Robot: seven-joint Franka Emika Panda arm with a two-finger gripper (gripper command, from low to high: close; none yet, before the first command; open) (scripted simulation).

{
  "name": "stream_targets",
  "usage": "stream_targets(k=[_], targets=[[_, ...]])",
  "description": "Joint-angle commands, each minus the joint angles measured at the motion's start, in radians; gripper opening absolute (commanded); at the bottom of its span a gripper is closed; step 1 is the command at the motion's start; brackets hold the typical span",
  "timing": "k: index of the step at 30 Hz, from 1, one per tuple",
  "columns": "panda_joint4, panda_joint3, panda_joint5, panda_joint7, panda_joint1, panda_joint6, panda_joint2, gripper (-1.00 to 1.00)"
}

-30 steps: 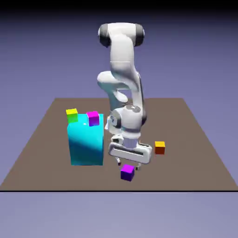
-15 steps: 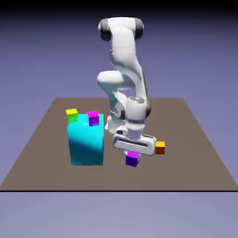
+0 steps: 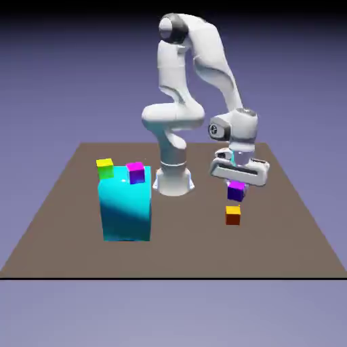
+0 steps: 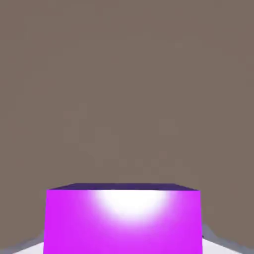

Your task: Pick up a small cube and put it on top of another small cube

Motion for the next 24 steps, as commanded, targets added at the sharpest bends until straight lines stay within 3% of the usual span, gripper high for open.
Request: stream_targets(k=[1,24], targets=[[0.000,0.000,0.000,0.000,0.000,-0.001,0.000,-1.00],[0.079,-0.277,-0.958,0.684,0.009,0.187,0.381,-1.00]])
